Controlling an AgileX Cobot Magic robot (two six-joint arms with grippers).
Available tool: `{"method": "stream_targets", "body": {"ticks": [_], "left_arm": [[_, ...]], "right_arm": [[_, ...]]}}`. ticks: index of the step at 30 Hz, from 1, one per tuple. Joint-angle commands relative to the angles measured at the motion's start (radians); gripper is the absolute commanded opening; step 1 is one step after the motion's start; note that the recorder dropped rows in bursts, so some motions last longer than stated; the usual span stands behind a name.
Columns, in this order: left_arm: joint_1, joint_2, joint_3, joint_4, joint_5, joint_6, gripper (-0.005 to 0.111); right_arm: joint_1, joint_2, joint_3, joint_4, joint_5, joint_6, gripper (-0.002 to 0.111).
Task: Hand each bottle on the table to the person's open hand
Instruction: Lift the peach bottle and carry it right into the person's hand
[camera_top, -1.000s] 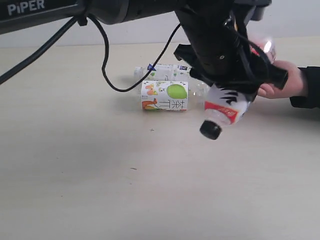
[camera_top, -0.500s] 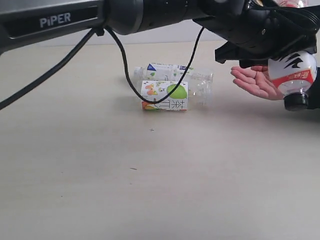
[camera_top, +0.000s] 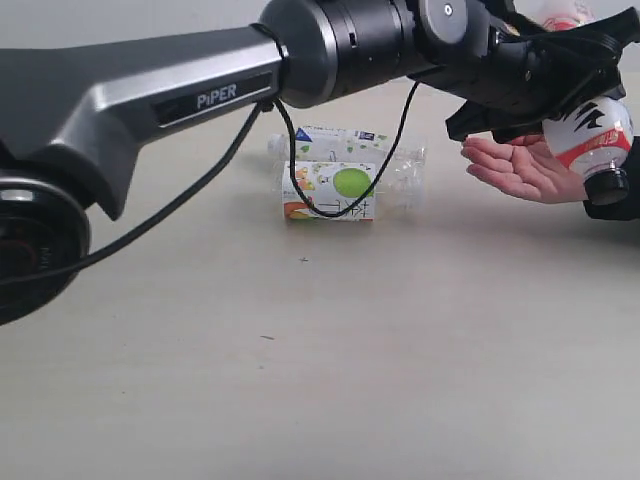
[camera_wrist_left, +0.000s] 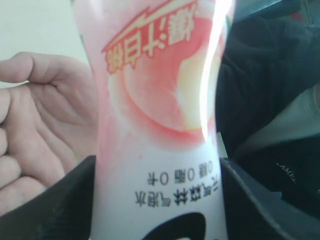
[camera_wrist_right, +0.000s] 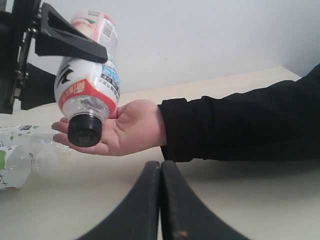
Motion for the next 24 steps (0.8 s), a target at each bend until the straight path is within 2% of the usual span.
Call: {"method": "stream_targets", "body": {"ticks": [1, 8, 24], "left_arm": [[0.007, 0.038, -0.015, -0.022, -0.056, -0.004, 0.000], [0.037, 0.069, -0.015, -0.045, -0.033, -0.004, 0.000], [0.037, 0.123, -0.015, -0.109, -0.029, 0.025, 0.001]], "right_arm": [[-0.005, -0.006, 0.004, -0.007, -0.009, -0.001, 0.000], [-0.005, -0.006, 0.004, -0.007, -0.009, -0.001, 0.000], [-0.005, -0.006, 0.004, -0.007, -0.009, -0.001, 0.000]]}}
